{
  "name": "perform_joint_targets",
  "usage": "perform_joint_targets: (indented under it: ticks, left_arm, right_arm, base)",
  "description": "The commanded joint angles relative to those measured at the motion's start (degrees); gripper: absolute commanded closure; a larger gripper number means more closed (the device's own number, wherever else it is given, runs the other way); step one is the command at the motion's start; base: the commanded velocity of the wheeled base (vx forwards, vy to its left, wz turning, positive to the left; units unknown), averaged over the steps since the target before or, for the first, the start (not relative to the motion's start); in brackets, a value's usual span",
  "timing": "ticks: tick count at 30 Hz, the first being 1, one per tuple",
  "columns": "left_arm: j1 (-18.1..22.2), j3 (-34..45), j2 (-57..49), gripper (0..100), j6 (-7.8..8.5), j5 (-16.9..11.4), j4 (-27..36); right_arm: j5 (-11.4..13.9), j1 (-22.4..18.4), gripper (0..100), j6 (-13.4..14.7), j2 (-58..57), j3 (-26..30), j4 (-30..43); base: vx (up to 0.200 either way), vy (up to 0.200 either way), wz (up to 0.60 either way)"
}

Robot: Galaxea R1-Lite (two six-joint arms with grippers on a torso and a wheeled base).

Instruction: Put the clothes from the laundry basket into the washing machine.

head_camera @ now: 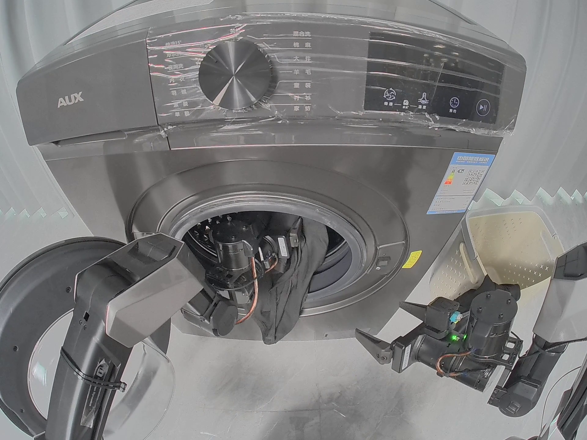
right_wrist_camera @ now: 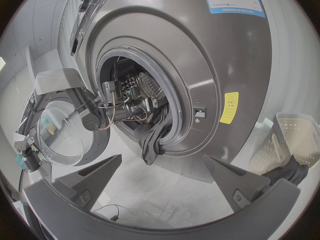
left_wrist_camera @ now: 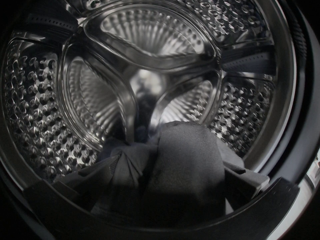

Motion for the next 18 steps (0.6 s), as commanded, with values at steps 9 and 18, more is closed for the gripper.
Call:
perform_joint_targets:
  ticks: [9,18]
  left_arm:
    - [-3.0,16.4,-5.2,0,2.84,-5.9,-0.4]
    - [-2.3,16.8,-1.9,0,4.95,-7.3,-0.2]
  right_arm:
    - [0.1,0.2,0,0.0,-0.1,0.2,0.0]
    - [0.0,0.3,0,0.0,0.0,0.1,0.0]
  base:
    - [0.000,0.000,0.00]
    - [0.000,0.000,0.00]
